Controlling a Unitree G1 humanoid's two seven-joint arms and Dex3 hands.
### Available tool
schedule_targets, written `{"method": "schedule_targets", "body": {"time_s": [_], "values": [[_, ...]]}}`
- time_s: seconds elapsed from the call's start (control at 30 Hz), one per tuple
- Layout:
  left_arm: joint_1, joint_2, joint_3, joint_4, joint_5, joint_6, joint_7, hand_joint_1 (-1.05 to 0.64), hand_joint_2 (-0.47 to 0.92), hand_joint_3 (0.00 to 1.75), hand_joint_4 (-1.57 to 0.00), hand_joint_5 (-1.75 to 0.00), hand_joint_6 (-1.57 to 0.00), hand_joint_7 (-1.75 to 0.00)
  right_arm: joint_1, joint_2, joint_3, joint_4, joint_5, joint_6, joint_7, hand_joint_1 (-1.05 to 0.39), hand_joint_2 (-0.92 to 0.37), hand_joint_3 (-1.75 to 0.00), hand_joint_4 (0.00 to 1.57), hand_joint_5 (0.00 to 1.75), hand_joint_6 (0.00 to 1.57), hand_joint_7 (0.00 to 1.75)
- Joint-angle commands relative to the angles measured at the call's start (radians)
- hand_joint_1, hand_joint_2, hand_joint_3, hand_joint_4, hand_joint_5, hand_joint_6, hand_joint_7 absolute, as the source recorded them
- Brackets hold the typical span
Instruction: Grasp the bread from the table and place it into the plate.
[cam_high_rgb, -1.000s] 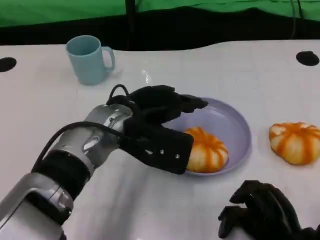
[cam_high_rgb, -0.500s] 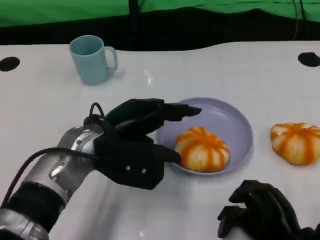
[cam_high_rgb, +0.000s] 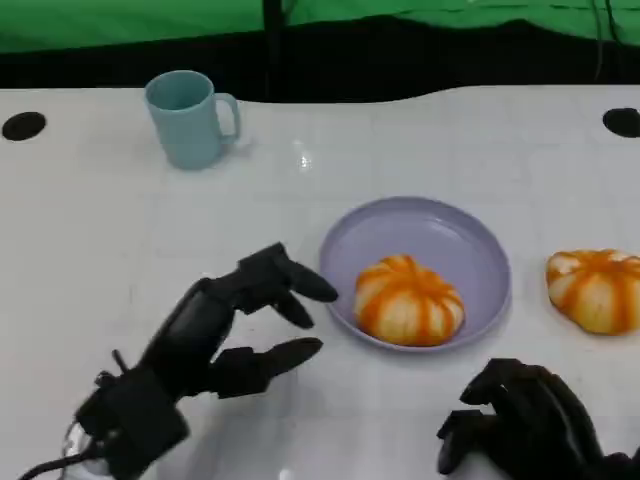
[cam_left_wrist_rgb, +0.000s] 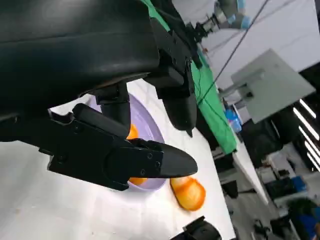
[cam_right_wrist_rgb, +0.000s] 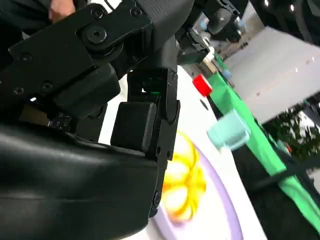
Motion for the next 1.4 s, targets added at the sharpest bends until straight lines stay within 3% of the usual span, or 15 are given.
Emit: {"method": "schedule_targets", "body": {"time_s": [0.03,0.33,0.37,0.4,0.43,0.63,0.93,1.4], "values": [[0.054,-0.019,0.026,-0.079,-0.088,0.047,-0.059,-0.69,0.92,0.39,-0.42,-1.75,-0.34,-1.68,0.008,-0.011,-0.01,-0.009,0.012,0.001,0.003,-1.04,-0.73,0.0,1.57,0.76,1.57,0.38],[0.085,-0.044,0.063,-0.118,-0.107,0.097,-0.102,-0.69,0.92,0.4,-0.45,-1.75,-0.35,-1.7,0.009,-0.013,-0.01,-0.014,0.013,0.01,-0.001,-1.05,-0.72,0.0,1.57,0.76,1.57,0.39],[0.129,-0.063,0.077,-0.136,-0.211,0.178,-0.142,-0.69,0.92,0.41,-0.45,-1.75,-0.36,-1.71,0.008,-0.015,-0.01,-0.012,0.014,0.01,0.002,-1.05,-0.72,0.0,1.57,0.76,1.57,0.39],[0.161,-0.076,0.088,-0.15,-0.289,0.24,-0.172,-0.69,0.92,0.39,-0.64,-1.75,-0.49,-1.73,0.006,-0.016,-0.011,-0.011,0.014,0.009,0.005,-1.05,-0.73,0.0,1.57,0.76,1.57,0.39],[0.184,-0.086,0.098,-0.163,-0.344,0.288,-0.196,-0.68,0.92,0.39,-0.71,-1.75,-0.53,-1.74,0.005,-0.017,-0.011,-0.01,0.015,0.009,0.007,-1.05,-0.73,0.0,1.57,0.76,1.57,0.39],[0.224,-0.102,0.163,-0.169,-0.501,0.452,-0.336,-0.71,0.92,0.34,-0.86,-1.75,-0.63,-1.75,0.004,-0.019,-0.013,-0.013,0.028,0.022,0.013,-1.04,-0.71,0.0,1.57,0.74,1.57,0.38],[0.243,-0.113,0.217,-0.177,-0.525,0.575,-0.398,-0.73,0.92,0.25,-0.89,-1.75,-0.66,-1.75,-0.002,-0.022,-0.016,-0.01,0.029,0.017,0.016,-1.04,-0.72,-0.01,1.57,0.74,1.57,0.38],[0.218,-0.149,0.261,-0.15,-0.489,0.609,-0.415,-0.74,0.92,0.24,-0.92,-1.75,-0.69,-1.75,-0.012,-0.033,-0.016,0.002,0.026,0.01,0.02,-1.03,-0.74,-0.01,1.57,0.75,1.57,0.38]]}}
